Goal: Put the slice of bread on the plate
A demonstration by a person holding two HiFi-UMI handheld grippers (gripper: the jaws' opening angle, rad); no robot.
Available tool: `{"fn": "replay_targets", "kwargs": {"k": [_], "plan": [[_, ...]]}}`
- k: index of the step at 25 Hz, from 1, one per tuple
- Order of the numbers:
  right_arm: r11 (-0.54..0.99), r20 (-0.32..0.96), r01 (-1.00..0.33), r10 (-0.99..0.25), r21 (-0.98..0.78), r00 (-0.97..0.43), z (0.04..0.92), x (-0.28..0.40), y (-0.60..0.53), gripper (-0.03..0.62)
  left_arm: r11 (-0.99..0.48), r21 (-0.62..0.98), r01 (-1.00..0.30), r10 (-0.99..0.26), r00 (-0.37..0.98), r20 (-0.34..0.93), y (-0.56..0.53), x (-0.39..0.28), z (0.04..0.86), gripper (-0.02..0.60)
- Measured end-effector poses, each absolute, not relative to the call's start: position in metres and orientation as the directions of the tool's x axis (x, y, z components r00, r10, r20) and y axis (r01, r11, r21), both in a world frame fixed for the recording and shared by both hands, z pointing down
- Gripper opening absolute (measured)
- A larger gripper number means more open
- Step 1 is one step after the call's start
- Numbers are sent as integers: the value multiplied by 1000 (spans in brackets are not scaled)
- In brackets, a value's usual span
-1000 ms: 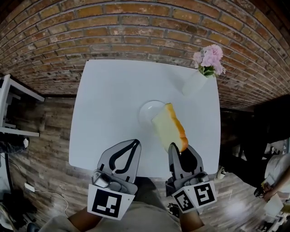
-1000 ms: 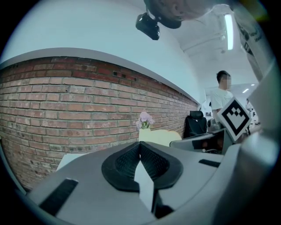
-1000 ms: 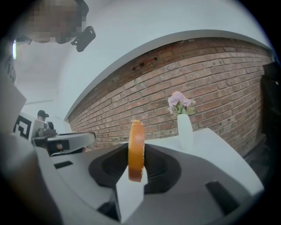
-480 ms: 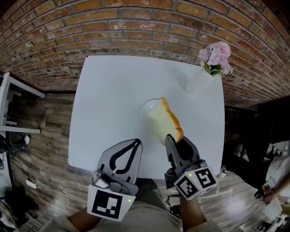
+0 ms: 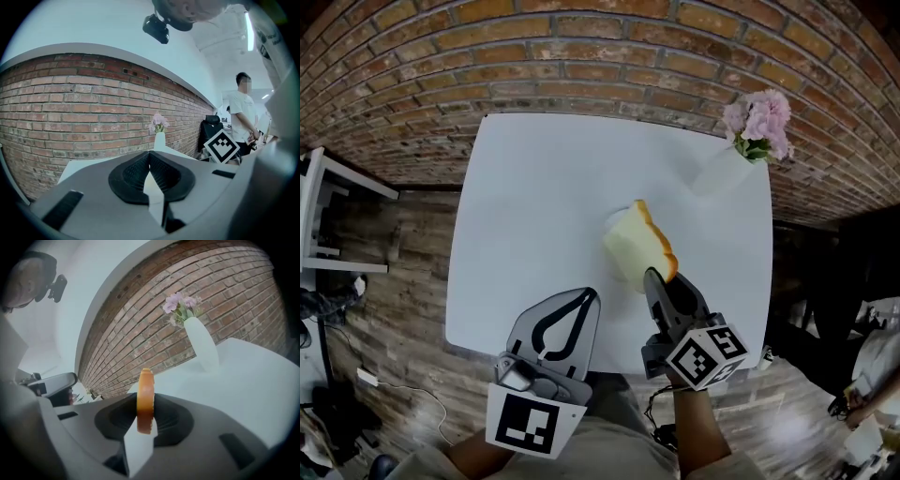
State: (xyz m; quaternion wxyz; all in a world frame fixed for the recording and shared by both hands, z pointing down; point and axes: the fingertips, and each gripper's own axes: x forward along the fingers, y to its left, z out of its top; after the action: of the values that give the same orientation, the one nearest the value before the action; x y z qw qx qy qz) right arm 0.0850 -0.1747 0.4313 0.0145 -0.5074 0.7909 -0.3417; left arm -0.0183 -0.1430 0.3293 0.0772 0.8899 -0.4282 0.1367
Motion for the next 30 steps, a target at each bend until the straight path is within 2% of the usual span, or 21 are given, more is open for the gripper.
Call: {"fn": "replay_targets", "kwargs": {"k": [30], "plan": [[161, 348, -735, -801, -659, -487, 479, 84, -185, 95, -608, 36, -793, -744, 586, 322, -149, -28, 336, 9]]}}
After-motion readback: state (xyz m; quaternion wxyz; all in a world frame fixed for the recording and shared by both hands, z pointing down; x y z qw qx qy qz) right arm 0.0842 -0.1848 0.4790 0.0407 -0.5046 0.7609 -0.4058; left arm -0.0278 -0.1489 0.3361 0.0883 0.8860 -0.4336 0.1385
